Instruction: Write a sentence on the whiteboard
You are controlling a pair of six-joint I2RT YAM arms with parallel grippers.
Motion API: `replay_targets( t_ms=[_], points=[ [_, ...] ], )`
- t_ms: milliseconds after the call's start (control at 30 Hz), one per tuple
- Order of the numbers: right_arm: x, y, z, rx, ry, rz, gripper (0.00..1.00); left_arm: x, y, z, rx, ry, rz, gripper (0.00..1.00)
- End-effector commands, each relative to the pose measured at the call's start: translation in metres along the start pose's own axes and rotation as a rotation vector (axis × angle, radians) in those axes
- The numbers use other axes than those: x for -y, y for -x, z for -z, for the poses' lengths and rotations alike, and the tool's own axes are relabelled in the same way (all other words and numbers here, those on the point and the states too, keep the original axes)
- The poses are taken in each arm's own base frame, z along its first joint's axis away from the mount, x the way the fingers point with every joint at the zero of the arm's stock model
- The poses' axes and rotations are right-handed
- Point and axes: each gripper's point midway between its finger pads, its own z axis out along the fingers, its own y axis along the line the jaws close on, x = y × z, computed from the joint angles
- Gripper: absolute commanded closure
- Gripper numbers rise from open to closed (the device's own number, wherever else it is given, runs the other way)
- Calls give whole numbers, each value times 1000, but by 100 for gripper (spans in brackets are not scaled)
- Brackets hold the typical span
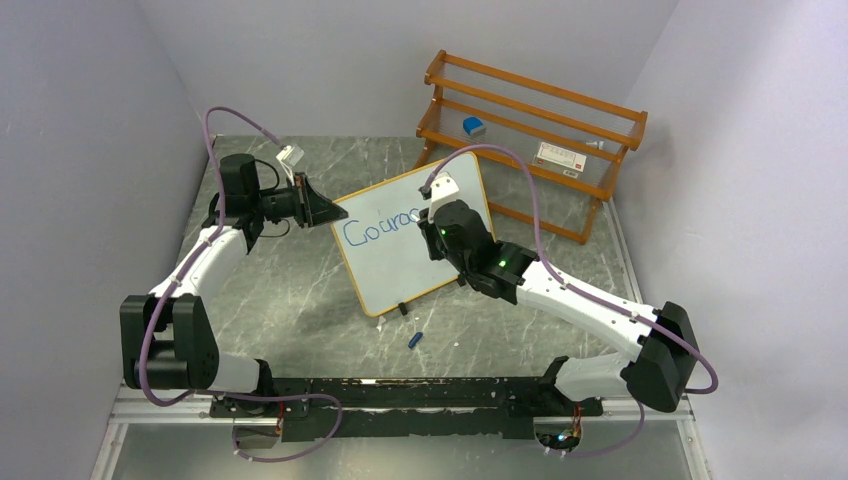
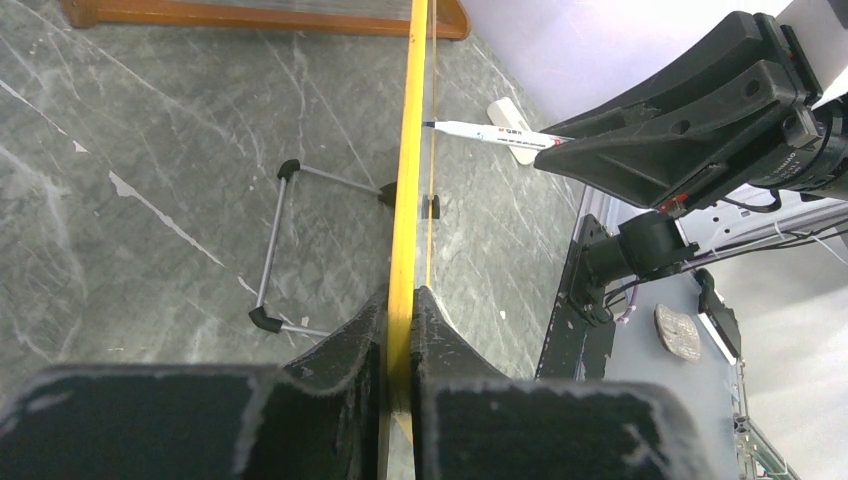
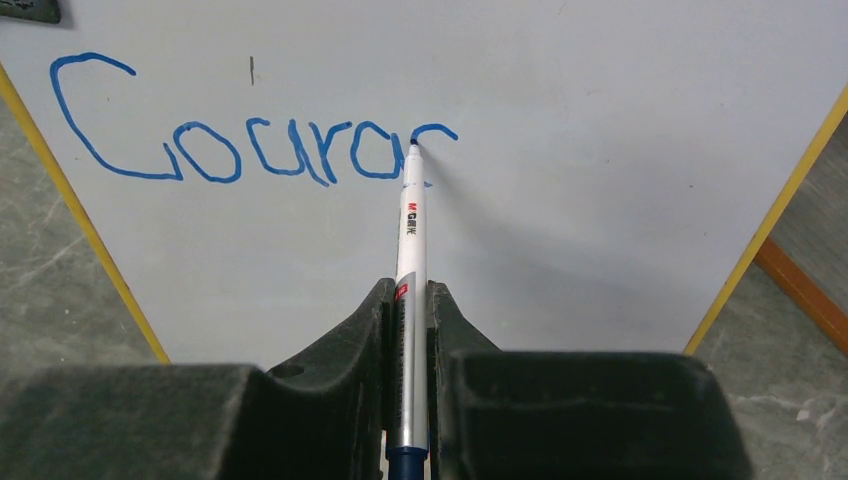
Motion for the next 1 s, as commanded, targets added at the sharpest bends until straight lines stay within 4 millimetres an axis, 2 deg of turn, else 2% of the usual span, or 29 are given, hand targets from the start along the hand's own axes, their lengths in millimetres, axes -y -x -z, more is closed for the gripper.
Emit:
replay_targets(
  t_ms=[0, 400, 967],
  points=[
    [4, -14, 3, -58, -5, 25, 100, -4, -16, -8, -51, 4, 34, 95],
    [9, -22, 3, -84, -30, 38, 100, -4, -17, -9, -52, 5, 36, 95],
    [23, -14, 5, -55, -92, 20, 100, -4, -17, -8, -52, 6, 34, 95]
  ],
)
